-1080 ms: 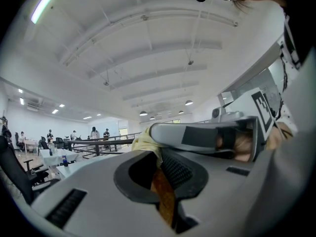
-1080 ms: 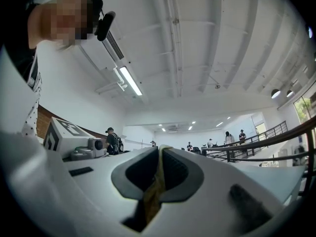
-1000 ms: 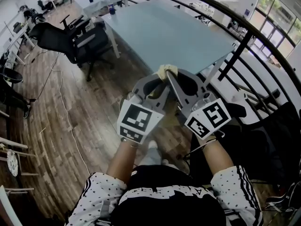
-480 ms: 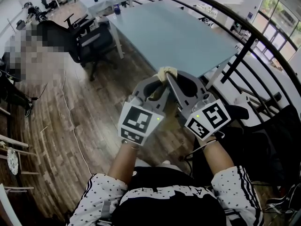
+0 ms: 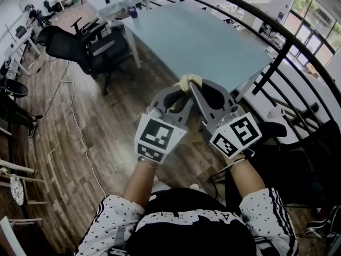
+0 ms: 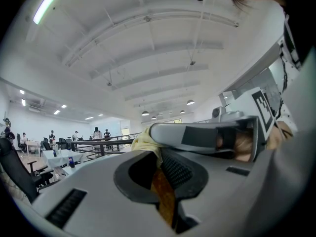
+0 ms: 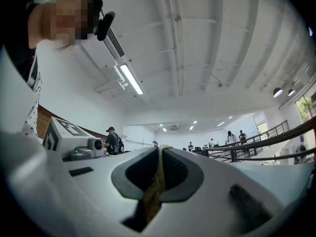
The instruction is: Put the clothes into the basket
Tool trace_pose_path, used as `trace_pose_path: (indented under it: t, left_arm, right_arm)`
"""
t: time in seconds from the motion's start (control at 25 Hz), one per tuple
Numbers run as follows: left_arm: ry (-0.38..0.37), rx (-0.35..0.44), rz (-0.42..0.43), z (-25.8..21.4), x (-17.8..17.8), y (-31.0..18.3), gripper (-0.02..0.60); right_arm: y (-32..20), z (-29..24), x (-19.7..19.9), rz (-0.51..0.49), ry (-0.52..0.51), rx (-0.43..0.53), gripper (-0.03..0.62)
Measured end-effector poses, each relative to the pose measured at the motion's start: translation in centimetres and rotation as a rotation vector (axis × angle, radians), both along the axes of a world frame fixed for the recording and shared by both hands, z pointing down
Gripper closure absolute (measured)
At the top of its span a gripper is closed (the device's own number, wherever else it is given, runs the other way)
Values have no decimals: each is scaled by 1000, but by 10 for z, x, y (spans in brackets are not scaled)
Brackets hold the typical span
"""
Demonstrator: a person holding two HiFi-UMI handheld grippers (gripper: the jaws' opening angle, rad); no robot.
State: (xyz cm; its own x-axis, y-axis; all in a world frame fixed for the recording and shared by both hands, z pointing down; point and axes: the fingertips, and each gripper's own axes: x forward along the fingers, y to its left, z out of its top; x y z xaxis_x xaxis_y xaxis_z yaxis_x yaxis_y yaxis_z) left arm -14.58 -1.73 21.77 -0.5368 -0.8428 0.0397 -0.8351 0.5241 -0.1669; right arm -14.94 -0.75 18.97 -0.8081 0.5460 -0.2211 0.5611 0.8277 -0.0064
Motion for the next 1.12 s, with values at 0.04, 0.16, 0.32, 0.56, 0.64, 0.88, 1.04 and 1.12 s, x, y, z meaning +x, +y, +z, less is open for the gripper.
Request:
trace_pose_path:
  t: [0.04,0.16,0.32,0.56,0.64,0.88,1.04,1.12]
  left_arm:
    - [-2,-2,-1,0,-2,3,545]
    - [-3,1,0,0,-8,16,545]
    - [13,23,-13,0,-19,34,545]
    - [17,15,-18,-1,-29,53,545]
    - [16,16,-23,-1,-32,60,545]
    - [17,18,-39,-1,-39,83,545]
    - [17,19,-45,-1,-42,91,545]
    - [16,19,-46,-1,-45,95,545]
  right_arm:
    - [3,0,-2,0,-1,2,559]
    - [16,0,-8,-1,-4,6,559]
    - [34,0,-19,-13,3,6,560]
    - [53,-1,-30,-25,9,10,560]
    - [61,-1,-32,-31,9,14,559]
    - [84,-1,-39,-52,14,22,559]
    - [92,-1,-42,-63,18,27,559]
    - [96,-1,-45,-65,20,28,559]
